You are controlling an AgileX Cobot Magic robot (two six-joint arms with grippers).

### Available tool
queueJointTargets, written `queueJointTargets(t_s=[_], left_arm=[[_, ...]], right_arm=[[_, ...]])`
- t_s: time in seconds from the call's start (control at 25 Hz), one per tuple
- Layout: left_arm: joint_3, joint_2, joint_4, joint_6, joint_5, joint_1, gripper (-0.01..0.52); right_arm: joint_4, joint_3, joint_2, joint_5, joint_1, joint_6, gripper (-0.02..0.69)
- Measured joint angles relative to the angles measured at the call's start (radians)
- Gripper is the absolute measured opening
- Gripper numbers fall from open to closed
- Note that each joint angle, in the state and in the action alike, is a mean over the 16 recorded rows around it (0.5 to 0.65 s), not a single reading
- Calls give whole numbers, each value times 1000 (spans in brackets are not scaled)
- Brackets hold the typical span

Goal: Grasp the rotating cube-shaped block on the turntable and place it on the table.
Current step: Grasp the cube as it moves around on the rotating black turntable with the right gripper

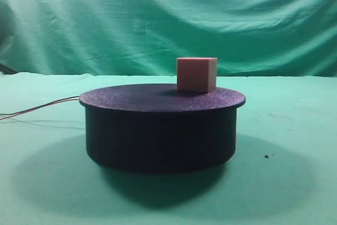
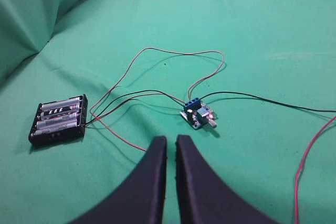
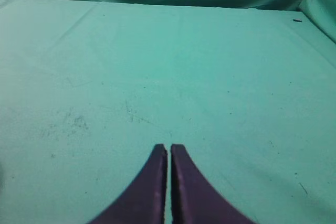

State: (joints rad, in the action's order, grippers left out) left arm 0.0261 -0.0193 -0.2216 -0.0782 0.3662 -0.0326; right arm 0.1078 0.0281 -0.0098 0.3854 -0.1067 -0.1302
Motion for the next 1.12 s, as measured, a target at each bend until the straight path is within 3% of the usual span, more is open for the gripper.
queueJointTargets(t_s=[0.56,1.12], left_arm=[[0,0,0,0,0,0,0],[0,0,0,0,0,0,0]], right_arm=[[-5,0,0,-26,0,-9,0],[159,-52,23,-364,0,27,0]])
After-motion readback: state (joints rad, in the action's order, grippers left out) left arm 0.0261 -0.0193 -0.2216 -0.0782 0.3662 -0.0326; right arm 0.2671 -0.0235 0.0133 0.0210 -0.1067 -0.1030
